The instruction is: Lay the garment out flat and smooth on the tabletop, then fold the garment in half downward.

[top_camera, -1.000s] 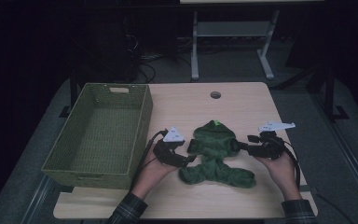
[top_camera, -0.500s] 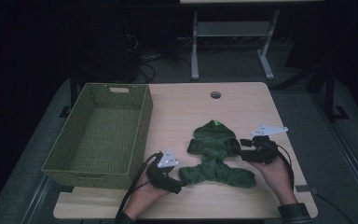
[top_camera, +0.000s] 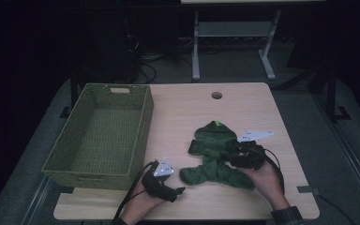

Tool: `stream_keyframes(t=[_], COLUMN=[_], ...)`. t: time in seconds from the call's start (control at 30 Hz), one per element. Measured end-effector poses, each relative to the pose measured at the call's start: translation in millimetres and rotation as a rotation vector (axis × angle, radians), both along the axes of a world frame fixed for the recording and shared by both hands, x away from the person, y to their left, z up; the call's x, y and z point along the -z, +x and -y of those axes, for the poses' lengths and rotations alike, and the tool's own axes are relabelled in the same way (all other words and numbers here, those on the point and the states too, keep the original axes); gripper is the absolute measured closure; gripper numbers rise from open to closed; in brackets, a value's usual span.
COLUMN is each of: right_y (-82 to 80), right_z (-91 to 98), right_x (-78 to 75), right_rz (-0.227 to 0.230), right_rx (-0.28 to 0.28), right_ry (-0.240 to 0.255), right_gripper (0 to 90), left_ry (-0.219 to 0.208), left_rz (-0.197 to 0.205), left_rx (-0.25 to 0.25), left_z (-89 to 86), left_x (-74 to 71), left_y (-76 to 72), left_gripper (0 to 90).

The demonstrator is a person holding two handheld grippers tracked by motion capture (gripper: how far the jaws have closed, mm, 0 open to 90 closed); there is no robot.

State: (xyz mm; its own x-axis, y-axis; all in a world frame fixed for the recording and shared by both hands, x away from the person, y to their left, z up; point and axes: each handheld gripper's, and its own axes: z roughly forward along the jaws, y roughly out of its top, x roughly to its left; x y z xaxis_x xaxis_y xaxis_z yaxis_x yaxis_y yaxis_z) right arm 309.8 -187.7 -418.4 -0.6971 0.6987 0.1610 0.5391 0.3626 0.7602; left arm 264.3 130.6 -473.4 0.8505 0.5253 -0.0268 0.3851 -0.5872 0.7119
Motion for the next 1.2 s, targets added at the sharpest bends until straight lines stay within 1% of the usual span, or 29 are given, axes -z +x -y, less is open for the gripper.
stream_keyframes(t=[0.03,0.07,0.13,0.17,0.23,0.27,0.33,0.37,0.47,0.5,0.6,0.67,0.8,0.87,1.07,1.2], right_y=[-1.5,-2.3,-3.7,-5.4,-8.2,-10.0,-13.3,-14.7,-18.3,-18.2,-20.0,-22.4,-27.5,-28.9,-32.5,-31.5], right_z=[-2.9,-5.3,-10.0,-13.7,-18.8,-21.5,-27.4,-30.7,-39.5,-41.2,-49.6,-56.8,-69.2,-75.3,-92.5,-102.8], right_x=[-0.4,-0.3,-0.9,-1.4,-2.5,-3.0,-4.8,-5.7,-7.1,-6.6,-4.8,-4.2,-4.1,-3.0,2.7,9.1], right_rz=[-0.008,-0.004,0.001,-0.007,0.000,0.012,0.013,0.022,0.013,0.017,0.009,0.011,-0.001,0.002,-0.016,-0.032], right_rx=[-0.005,-0.016,-0.034,-0.039,-0.050,-0.062,-0.078,-0.094,-0.115,-0.126,-0.145,-0.165,-0.194,-0.213,-0.259,-0.276], right_ry=[0.005,0.005,0.006,0.014,0.011,0.010,0.016,0.018,0.028,0.030,0.038,0.032,0.037,0.037,0.027,0.015], right_gripper=[61.7,62.8,65.1,66.6,69.9,70.7,73.2,74.0,74.0,74.1,75.2,75.4,77.1,78.6,79.0,79.0], left_ry=[0.003,0.011,0.011,0.015,0.010,0.008,0.010,0.012,0.013,0.011,0.011,0.009,0.005,0.004,0.003,0.002], left_rz=[-0.002,0.008,0.018,0.020,0.034,0.030,0.034,0.035,0.032,0.032,0.032,0.030,0.024,0.024,0.026,0.028], left_rx=[0.002,0.006,0.005,0.008,0.012,0.011,0.017,0.020,0.022,0.021,0.021,0.021,0.019,0.019,0.019,0.019], left_z=[0.0,0.1,0.3,-0.1,-0.2,-0.2,-0.7,-0.9,-1.0,-1.0,-1.1,-1.0,-0.8,-0.8,-0.8,-0.8], left_x=[0.6,1.6,2.2,2.3,3.8,3.9,3.8,3.7,3.5,3.5,3.6,3.6,3.8,3.9,4.1,4.3], left_y=[-1.0,-1.8,-2.9,-2.8,-3.5,-3.7,-3.2,-3.0,-2.8,-2.9,-3.0,-3.1,-3.5,-3.5,-3.4,-3.3], left_gripper=[12.4,12.4,12.3,12.3,12.3,12.4,12.3,12.4,12.4,12.4,12.4,12.3,12.4,12.4,12.4,12.4])
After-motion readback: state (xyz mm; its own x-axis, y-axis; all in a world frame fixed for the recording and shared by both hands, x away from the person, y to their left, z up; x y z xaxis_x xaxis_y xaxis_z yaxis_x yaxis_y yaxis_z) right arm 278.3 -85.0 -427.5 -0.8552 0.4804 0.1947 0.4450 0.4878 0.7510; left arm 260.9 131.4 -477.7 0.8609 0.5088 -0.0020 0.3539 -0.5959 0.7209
